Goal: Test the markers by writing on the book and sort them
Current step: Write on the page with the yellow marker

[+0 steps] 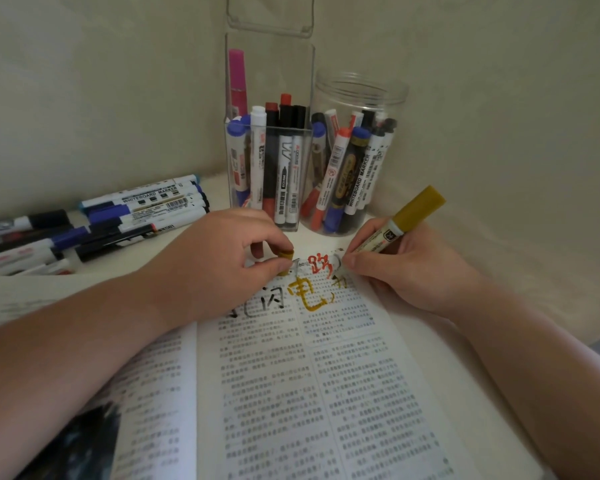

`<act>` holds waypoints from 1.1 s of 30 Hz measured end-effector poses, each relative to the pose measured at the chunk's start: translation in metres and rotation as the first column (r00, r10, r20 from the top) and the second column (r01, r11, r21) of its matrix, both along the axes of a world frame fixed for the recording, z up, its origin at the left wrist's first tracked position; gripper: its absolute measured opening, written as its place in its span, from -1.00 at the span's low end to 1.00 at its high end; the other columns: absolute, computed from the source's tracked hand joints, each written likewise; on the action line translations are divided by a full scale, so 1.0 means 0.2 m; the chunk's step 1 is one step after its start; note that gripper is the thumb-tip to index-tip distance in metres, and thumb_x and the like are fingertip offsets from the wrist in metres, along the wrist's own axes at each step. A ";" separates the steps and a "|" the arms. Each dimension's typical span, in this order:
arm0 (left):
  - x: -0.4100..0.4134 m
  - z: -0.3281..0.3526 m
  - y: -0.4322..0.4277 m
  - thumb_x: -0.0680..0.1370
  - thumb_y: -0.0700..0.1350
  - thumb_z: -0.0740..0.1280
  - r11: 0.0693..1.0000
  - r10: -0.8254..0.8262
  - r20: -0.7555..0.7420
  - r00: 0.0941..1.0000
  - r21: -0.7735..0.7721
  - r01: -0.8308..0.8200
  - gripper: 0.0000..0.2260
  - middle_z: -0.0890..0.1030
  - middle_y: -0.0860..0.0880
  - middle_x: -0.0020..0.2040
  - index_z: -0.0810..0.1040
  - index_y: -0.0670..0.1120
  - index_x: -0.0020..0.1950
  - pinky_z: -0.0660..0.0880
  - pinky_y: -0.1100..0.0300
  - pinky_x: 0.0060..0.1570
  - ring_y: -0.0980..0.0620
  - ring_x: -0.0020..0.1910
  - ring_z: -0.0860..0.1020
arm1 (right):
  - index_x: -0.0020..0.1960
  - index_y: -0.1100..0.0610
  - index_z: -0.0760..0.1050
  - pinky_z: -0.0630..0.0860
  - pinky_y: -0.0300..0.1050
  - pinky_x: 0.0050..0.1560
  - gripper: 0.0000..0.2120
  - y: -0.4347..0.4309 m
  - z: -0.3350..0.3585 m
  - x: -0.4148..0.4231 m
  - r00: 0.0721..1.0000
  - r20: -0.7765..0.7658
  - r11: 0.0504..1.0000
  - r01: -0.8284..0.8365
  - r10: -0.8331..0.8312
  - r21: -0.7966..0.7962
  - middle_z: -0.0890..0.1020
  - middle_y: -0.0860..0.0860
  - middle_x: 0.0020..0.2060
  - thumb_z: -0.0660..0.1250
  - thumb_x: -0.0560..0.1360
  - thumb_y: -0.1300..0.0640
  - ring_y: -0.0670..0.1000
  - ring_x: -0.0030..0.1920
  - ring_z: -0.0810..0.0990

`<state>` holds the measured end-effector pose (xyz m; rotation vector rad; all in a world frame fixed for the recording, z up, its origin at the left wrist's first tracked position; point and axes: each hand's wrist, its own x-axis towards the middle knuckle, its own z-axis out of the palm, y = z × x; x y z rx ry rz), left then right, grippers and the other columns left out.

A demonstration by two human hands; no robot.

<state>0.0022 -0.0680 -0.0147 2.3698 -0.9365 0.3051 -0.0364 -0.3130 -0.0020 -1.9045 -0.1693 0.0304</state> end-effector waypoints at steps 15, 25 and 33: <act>0.00 0.00 0.00 0.51 0.06 0.42 1.000 -0.005 -0.001 1.000 0.008 0.005 -0.83 0.61 0.23 -0.08 0.69 0.08 0.07 0.36 0.52 -0.06 0.28 -0.01 0.52 | -0.20 0.22 0.55 0.40 -0.38 -0.43 -0.83 0.00 0.00 0.01 1.000 -0.010 0.998 0.010 -0.010 0.062 0.55 -0.09 -0.51 0.41 0.49 0.43 -0.19 -0.50 0.49; 0.00 0.00 0.00 0.52 0.06 0.43 1.000 -0.001 -0.011 1.000 0.013 0.001 -0.82 0.60 0.23 -0.07 0.68 0.08 0.09 0.37 0.50 -0.08 0.28 -0.01 0.52 | -0.25 0.19 0.52 0.40 -0.35 -0.40 -0.77 -0.02 0.01 0.01 0.999 0.012 0.996 0.039 -0.038 -0.083 0.54 -0.14 -0.52 0.42 0.46 0.45 -0.20 -0.48 0.49; 0.00 0.00 0.00 0.52 0.06 0.42 1.000 -0.002 -0.006 1.000 0.016 0.002 -0.82 0.59 0.24 -0.08 0.68 0.09 0.09 0.35 0.52 -0.06 0.31 -0.01 0.51 | -0.24 0.19 0.54 0.40 -0.38 -0.42 -0.79 -0.02 0.00 0.00 1.000 -0.013 0.999 0.010 -0.011 -0.053 0.55 -0.12 -0.51 0.44 0.46 0.43 -0.20 -0.49 0.49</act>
